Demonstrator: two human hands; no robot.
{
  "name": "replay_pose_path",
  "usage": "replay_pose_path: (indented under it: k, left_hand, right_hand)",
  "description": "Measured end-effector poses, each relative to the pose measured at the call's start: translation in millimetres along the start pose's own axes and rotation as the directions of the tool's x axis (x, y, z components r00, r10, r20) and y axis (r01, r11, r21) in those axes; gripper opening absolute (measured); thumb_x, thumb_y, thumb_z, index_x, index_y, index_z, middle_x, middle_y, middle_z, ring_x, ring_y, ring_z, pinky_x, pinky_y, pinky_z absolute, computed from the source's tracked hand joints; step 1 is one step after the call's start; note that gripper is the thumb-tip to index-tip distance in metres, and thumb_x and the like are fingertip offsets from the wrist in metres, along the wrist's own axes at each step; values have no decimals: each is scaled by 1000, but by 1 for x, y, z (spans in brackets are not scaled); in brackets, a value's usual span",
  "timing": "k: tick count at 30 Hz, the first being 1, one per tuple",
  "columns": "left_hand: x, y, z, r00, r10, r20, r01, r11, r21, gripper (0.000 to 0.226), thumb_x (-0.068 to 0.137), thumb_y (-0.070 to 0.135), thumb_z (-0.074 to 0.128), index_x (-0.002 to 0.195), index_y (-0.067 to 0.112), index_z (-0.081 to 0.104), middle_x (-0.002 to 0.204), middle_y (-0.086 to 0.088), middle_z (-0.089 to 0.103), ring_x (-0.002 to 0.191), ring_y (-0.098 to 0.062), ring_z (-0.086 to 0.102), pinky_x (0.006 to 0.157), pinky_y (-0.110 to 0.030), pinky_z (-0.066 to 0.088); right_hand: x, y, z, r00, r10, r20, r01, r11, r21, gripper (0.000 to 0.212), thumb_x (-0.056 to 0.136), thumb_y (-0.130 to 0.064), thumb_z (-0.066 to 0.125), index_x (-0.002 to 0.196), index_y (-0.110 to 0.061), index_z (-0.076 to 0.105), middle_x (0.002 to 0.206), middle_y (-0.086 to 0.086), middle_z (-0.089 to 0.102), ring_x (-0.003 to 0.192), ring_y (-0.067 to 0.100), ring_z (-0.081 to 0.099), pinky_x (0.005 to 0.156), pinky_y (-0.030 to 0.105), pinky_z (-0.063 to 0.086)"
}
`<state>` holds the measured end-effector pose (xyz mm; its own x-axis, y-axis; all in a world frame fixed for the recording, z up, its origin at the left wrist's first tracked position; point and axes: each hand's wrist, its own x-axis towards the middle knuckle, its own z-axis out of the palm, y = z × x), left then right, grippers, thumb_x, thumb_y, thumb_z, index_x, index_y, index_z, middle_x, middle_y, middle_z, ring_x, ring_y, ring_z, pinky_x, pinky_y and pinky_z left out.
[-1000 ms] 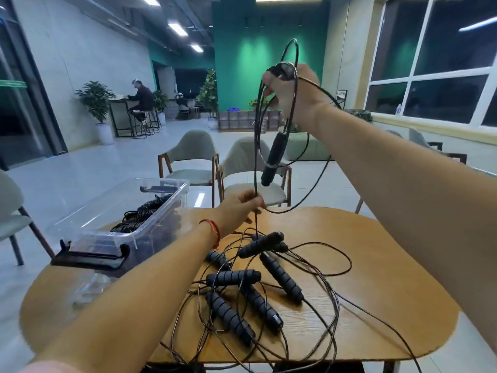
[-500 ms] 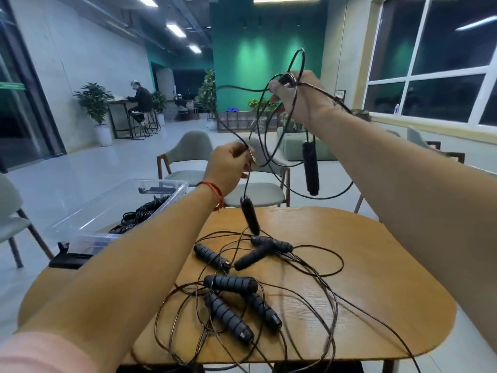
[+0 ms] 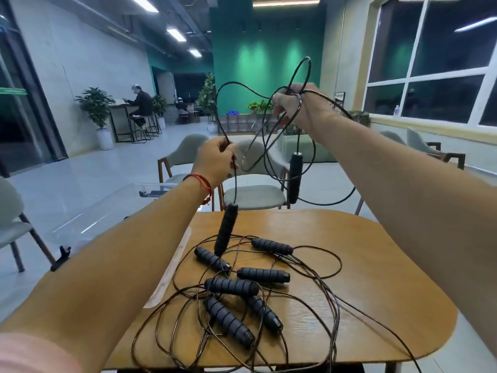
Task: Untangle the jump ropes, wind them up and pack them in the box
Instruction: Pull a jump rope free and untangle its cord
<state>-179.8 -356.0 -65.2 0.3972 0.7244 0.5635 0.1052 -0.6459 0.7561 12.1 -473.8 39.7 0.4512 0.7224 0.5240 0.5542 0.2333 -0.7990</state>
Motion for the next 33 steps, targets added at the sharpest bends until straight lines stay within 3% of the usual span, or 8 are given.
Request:
replay_pose_path:
  k: [4, 10, 16, 21, 24, 29, 31, 33]
  left_hand:
    - [-3, 1, -1, 991, -131, -2, 130, 987, -97, 25, 113, 25, 42, 106, 14, 63, 81, -12, 61, 57, -17, 66, 53, -37, 61]
    - [-6, -3, -2, 963, -265, 48, 269, 931, -248, 28, 113, 25, 36, 107, 13, 60, 71, -1, 54, 51, -14, 49, 45, -25, 40]
    - [-32, -27, 30, 842, -343, 417, 500, 787, -362, 30, 107, 34, 48, 131, 18, 56, 129, -5, 69, 77, -15, 72, 52, -24, 38]
    - [-40, -65, 57, 767, -165, 620, 561, 641, -524, 42, 99, 24, 57, 139, 14, 57, 142, -28, 57, 57, -10, 53, 40, -16, 33]
    - [-38, -78, 59, 736, -93, 670, 571, 617, -542, 45, 84, 18, 48, 128, 14, 59, 128, -28, 59, 58, -11, 47, 43, -18, 27]
    - [-30, -108, 51, 479, 127, 868, 728, 495, -474, 72, 80, 5, 54, 151, 16, 46, 133, -17, 54, 75, -16, 48, 52, -18, 41]
    - [-28, -116, 54, 421, 151, 895, 728, 532, -432, 76, 84, -4, 51, 156, 19, 43, 139, -20, 53, 73, -16, 49, 53, -19, 40]
    - [-27, -122, 61, 451, 71, 890, 671, 630, -390, 63, 91, 2, 59, 150, 19, 49, 129, -15, 59, 69, -13, 49, 53, -18, 40]
  right_hand:
    - [-11, -1, 4, 995, 101, 15, -102, 991, 87, 15, 101, -13, 60, 91, -5, 68, 68, 6, 63, 43, 11, 54, 43, 21, 43]
    - [-10, 8, -3, 936, 320, 146, -331, 942, 56, 32, 97, -24, 54, 66, -18, 60, 52, -5, 43, 41, 10, 34, 40, 20, 20]
    - [6, 21, 6, 866, 377, 328, -491, 767, 414, 38, 97, -19, 53, 59, -18, 53, 61, -7, 41, 39, 3, 29, 37, 15, 15]
    - [20, 36, 18, 832, 315, 456, -531, 689, 493, 34, 100, -20, 47, 66, -19, 49, 50, -10, 30, 35, 2, 23, 35, 16, 9]
    - [33, 52, 28, 818, 364, 446, -560, 681, 471, 35, 97, -21, 53, 62, -19, 53, 63, -7, 28, 36, 3, 22, 30, 18, 14]
    - [57, 73, 35, 809, 340, 479, -570, 653, 499, 33, 97, -24, 54, 64, -20, 53, 62, -8, 25, 35, 3, 22, 30, 20, 15]
    - [65, 80, 36, 802, 337, 494, -584, 616, 528, 33, 98, -22, 53, 66, -19, 52, 58, -9, 23, 34, 2, 22, 28, 20, 17]
    - [74, 88, 38, 783, 355, 510, -608, 605, 513, 33, 99, -22, 53, 66, -19, 52, 63, -11, 17, 35, 2, 22, 29, 19, 18]
